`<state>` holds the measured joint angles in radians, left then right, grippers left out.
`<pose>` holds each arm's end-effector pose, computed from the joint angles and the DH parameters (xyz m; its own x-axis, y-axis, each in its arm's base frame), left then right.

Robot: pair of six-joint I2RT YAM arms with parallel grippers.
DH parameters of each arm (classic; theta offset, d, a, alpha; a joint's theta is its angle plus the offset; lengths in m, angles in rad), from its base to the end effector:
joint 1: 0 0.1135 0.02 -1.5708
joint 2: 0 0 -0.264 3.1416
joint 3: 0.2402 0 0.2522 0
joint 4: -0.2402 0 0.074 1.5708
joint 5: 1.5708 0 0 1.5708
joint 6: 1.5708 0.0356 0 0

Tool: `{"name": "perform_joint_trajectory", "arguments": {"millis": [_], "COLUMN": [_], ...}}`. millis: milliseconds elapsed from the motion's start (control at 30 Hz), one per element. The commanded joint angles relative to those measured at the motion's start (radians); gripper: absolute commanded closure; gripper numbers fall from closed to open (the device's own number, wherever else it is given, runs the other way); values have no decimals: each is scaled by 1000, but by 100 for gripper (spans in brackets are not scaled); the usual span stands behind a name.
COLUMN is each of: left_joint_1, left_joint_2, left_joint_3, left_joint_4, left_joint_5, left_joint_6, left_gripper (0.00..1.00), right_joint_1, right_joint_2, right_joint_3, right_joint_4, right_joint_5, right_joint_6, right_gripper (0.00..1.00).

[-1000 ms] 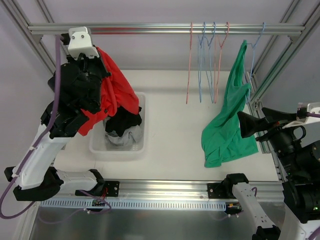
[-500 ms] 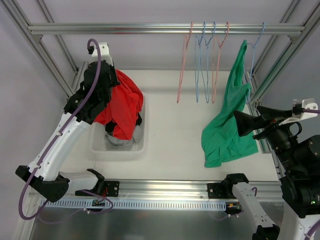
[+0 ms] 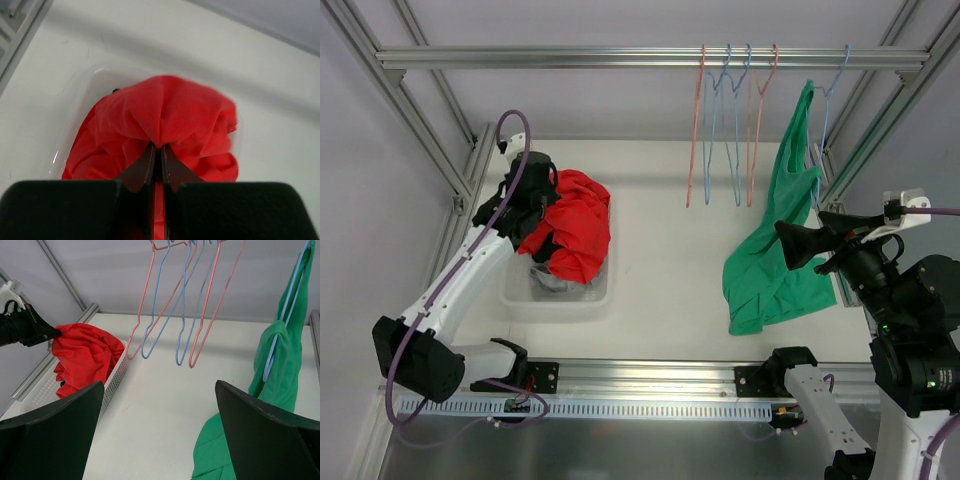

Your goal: Remove the tank top from the hanger

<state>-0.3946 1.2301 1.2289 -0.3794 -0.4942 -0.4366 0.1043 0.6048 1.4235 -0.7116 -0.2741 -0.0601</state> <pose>0.2600 -0.0900 0.3829 -0.2820 -0.2858 -0.9159 -0.2067 0.9503 -0.2329 0.0328 0.0131 0.4951 0.1282 -0.0447 -0.9907 -0.3608 0.9284 -0.0886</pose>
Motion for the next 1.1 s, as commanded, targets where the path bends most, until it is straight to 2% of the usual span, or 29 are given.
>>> {"name": "perform_joint_trajectory", "arguments": {"millis": [0,167,267,400,533,633,733,767,800,833,967,1033,1067], "left_joint_1": [33,34,34,33,33,33,33,33,33,33,33,33,31], "left_joint_2": [28,178,244,278,298,261,90,57,24,-35,-153,-211,-230], "left_joint_3": [-103,-178,-261,-399,-459,-453,-439,-428,-398,-381,-266,-229,-192], "left_joint_4": [14,27,43,74,88,85,76,65,51,16,-76,-120,-162], "left_joint_5": [31,132,146,114,77,103,121,126,128,129,134,135,141], "left_joint_6": [-140,-188,-229,-306,-327,-301,-269,-245,-234,-225,-179,-166,-148], "left_gripper": [100,100,100,100,100,100,100,95,75,66,37,27,11], "right_joint_1": [-5,-5,-5,-5,-5,-5,-5,-5,-5,-5,-5,-5,-5], "right_joint_2": [6,-7,-20,-39,-54,-51,-46,-45,-45,-43,-16,-7,3], "right_joint_3": [-20,-67,-129,-193,-235,-247,-241,-238,-235,-235,-227,-227,-227], "right_joint_4": [58,63,73,78,81,86,81,75,70,64,6,-20,-49], "right_joint_5": [-27,-30,-50,-59,-76,-85,-86,-82,-77,-64,-25,33,55], "right_joint_6": [3,9,16,14,22,28,23,22,19,16,-21,-33,-49], "right_gripper": [1,0,0,1,1,1,0,1,1,0,1,1,1]}}
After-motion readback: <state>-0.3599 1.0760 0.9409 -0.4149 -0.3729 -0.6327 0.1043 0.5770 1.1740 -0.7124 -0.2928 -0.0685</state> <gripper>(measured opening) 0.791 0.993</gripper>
